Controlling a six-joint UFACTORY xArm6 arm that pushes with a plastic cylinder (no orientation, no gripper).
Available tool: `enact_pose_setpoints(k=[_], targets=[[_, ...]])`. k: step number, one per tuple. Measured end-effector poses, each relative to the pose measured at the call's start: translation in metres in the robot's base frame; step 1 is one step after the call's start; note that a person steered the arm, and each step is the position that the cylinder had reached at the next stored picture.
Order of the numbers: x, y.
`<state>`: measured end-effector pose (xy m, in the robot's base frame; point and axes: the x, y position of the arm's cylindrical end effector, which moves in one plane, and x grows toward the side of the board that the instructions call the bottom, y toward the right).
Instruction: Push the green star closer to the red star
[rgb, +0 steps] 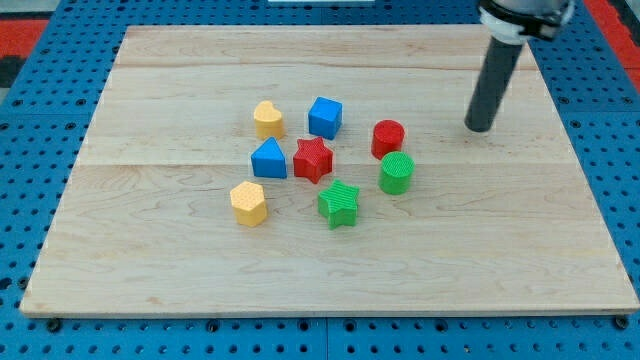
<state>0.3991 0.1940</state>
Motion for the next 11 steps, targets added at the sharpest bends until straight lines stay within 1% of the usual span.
enact_pose_setpoints(k=[1,3,4,5,6,7,8,9,11], targets=[[0.023,-0.029],[0.044,-0.016],[0.086,-0.027],[0.119,-0.039],[0.133,-0.075],[0.137,-0.131],[0.137,-0.167],[0.137,-0.18],[0.136,-0.166]])
